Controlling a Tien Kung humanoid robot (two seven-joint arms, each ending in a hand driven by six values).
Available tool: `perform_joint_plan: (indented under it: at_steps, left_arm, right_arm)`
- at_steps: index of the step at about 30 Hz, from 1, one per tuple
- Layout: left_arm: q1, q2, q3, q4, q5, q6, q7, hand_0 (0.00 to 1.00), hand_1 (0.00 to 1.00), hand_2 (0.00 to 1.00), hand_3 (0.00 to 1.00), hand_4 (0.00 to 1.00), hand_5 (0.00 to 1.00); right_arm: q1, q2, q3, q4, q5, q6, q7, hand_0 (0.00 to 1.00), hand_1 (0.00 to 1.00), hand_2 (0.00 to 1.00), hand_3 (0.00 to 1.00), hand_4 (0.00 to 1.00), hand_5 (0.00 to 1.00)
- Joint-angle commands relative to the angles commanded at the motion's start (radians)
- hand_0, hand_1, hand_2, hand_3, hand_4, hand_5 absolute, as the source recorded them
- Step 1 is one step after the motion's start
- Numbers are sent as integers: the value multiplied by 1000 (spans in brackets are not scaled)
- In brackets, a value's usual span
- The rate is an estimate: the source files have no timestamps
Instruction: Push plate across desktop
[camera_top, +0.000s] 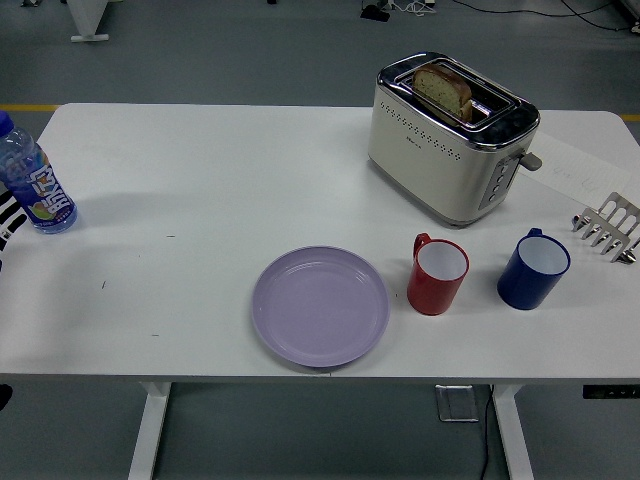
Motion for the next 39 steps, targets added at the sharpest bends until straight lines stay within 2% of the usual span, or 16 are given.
perform_joint_plan:
  at_steps: [39]
  left_arm:
    - [-10,-4,-32,-7,-21,11,-5,755,777,741,676,590,998]
  right_arm:
    - [20,-2,-5,0,-2,-1,0,577,517,609,574,223,528]
